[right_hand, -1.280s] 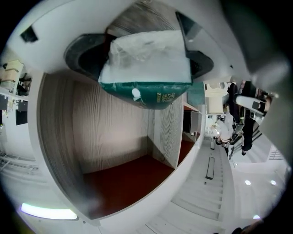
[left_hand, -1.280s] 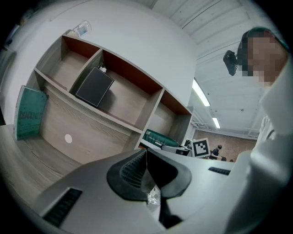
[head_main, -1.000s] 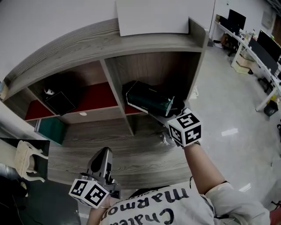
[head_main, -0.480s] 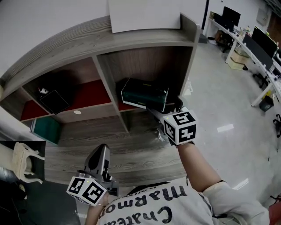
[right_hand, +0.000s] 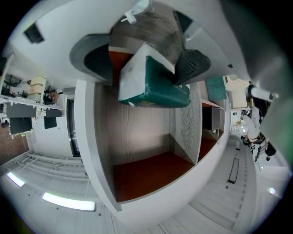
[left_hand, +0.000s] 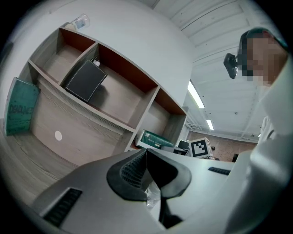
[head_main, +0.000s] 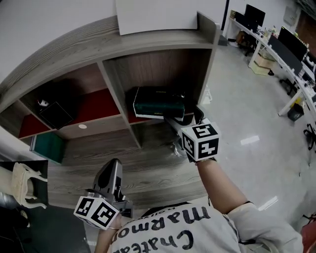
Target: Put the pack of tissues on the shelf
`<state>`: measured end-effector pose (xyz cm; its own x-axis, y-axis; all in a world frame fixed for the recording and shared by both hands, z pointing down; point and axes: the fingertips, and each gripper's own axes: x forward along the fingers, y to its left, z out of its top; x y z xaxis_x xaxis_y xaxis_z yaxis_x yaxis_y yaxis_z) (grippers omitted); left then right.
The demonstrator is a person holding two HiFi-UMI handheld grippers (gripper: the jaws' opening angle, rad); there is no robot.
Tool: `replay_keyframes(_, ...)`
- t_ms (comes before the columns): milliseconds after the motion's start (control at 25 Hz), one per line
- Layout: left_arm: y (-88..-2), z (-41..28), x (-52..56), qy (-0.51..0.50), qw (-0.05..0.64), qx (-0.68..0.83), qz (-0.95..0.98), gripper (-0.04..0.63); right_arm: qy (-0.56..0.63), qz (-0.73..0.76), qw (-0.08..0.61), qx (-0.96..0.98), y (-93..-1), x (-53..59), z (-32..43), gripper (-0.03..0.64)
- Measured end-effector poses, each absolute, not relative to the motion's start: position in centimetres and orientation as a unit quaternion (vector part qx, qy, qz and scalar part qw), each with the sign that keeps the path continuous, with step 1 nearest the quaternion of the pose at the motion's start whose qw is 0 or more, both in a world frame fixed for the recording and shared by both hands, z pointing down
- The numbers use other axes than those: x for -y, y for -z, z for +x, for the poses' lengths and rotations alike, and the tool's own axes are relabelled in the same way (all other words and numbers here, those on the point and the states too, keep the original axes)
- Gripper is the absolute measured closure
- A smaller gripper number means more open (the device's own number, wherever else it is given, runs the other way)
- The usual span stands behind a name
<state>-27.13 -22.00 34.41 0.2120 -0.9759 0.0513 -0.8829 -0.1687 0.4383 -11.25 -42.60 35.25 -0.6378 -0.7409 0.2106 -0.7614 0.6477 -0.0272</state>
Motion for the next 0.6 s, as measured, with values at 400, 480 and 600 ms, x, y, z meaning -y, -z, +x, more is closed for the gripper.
replay_keyframes(400,-34.54,-27.13,22.4,0.125,0.194,0.61,0.758,0.577,-0.07,0.427,0.081,0.898,-35.45,42.67,-10.57,0.282)
replay_keyframes(480,-34.55,-27.15,22.44,0.125,0.195,0.609,0.759,0.577,-0.071,0.428,0.081,0.897,-35.46,42.66,-10.54,0.282)
replay_keyframes(600,-34.55,-27.26,22.47,0.125,0.195,0.607,0.76,0.577,-0.07,0.432,0.08,0.895,-35.44,42.67,-10.48,0.282)
